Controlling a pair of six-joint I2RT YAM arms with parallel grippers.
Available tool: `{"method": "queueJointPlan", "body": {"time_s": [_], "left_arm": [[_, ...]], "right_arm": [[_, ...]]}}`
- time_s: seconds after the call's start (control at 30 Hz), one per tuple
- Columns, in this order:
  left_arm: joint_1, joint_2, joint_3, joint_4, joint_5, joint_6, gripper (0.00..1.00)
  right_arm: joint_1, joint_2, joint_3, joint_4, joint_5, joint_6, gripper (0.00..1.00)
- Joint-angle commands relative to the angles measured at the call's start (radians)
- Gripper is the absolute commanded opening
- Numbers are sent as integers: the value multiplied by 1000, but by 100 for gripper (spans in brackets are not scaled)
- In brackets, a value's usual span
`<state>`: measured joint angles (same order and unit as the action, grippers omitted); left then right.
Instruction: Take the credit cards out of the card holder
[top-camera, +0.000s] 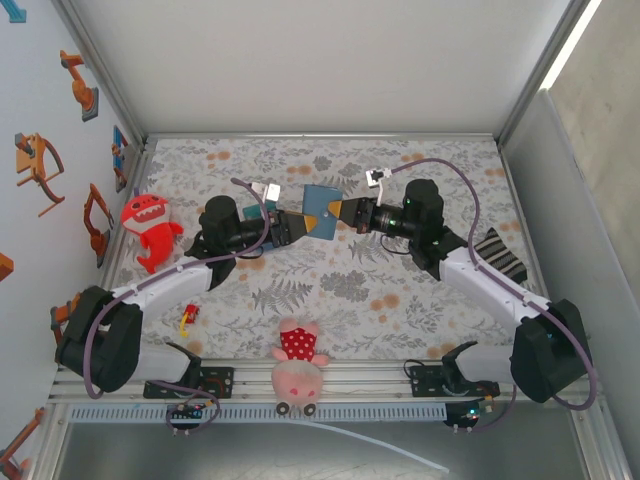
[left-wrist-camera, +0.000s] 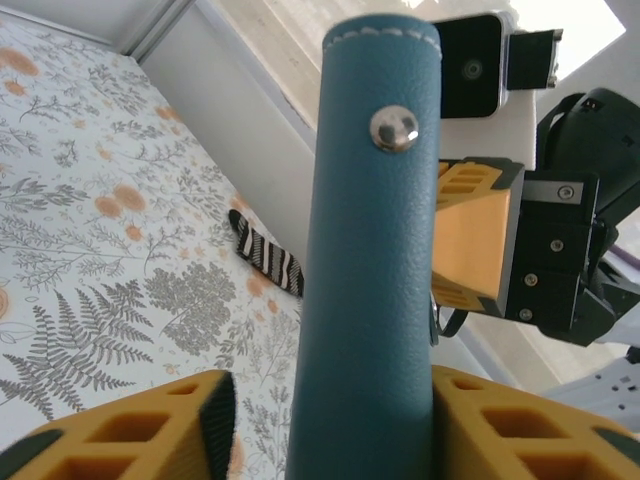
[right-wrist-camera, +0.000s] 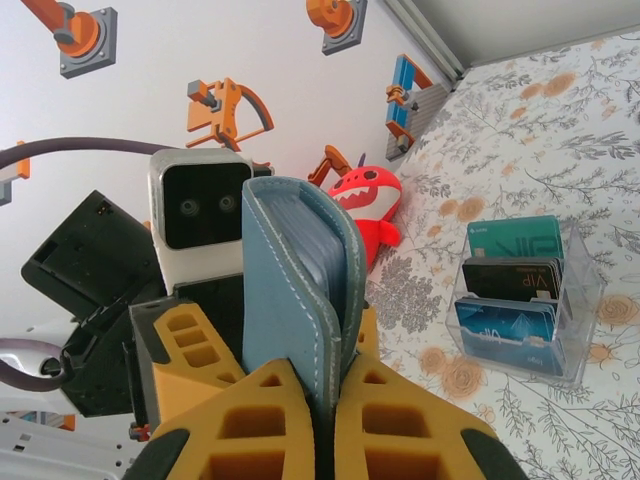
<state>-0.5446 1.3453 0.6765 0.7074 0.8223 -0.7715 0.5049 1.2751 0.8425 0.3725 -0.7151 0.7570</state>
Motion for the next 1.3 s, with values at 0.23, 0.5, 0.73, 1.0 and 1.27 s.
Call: {"method": "queueJointPlan", "body": {"time_s": [0.23, 0.5, 0.73, 1.0, 1.27], "left_arm": [[-6, -41, 21, -128, 20, 85, 19], [-35, -102, 46, -393, -229, 243, 0], [-41, -114, 37, -458, -403, 278, 0], [-41, -57, 31, -389, -469, 239, 0], [-42, -35, 31, -368, -464, 226, 0]], "right_arm": [[-9, 24, 16, 39, 1, 21, 0], [-8, 9, 71, -278, 226, -83, 49], [29, -15, 99, -446, 456, -109, 51], [180, 93, 237, -605, 640, -124, 37], [241, 217, 340, -619, 617, -121, 32]]}}
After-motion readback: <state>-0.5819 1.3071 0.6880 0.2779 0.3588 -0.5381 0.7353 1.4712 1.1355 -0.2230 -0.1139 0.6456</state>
